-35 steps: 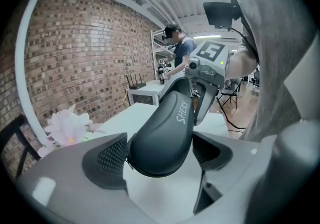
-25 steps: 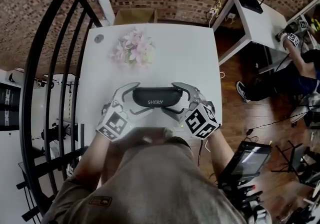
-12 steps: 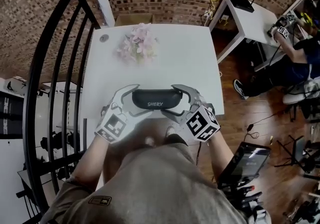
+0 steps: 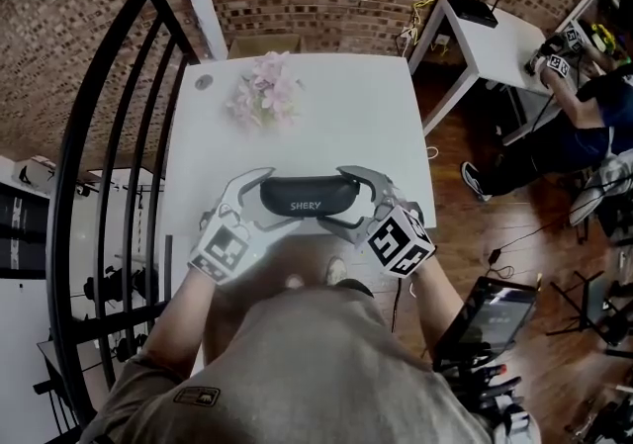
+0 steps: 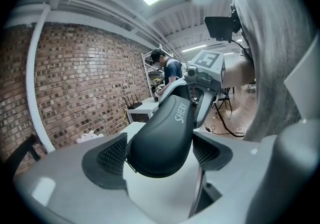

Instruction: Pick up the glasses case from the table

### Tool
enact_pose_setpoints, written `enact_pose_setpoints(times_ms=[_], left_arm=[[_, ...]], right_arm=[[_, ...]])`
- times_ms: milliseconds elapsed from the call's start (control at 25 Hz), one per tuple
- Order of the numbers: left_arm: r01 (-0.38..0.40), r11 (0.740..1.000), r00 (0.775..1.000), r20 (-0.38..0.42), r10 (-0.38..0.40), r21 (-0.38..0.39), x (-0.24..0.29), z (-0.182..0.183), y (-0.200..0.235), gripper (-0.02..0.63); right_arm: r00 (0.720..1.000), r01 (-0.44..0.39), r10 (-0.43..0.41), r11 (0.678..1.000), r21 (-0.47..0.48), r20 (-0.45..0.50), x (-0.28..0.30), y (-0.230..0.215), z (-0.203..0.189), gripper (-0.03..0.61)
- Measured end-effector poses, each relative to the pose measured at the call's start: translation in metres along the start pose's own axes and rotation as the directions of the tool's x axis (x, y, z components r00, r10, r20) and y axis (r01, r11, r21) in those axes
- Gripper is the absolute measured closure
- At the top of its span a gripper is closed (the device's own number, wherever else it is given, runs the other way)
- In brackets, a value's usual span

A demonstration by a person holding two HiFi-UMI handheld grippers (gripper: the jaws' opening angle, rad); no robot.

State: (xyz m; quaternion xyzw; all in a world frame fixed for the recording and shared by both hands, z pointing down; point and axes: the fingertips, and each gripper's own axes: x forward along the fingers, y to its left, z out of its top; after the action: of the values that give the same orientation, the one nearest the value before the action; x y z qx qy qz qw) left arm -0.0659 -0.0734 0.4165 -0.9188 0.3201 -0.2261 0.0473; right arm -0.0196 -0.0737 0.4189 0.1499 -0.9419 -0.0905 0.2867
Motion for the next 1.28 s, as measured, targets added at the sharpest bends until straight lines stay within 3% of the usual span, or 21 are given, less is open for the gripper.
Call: enact_pose_setpoints(times_ms=[1280], left_arm=[[0.015,1.0,1.0,0.002,-0.015,0.005,0.011,0.005,0.001,0.207]], right_arm=[[1.0,0.017,-0.017,1.0,-0.008,0.009,-0.003,-0.008,-0.004,0.183]])
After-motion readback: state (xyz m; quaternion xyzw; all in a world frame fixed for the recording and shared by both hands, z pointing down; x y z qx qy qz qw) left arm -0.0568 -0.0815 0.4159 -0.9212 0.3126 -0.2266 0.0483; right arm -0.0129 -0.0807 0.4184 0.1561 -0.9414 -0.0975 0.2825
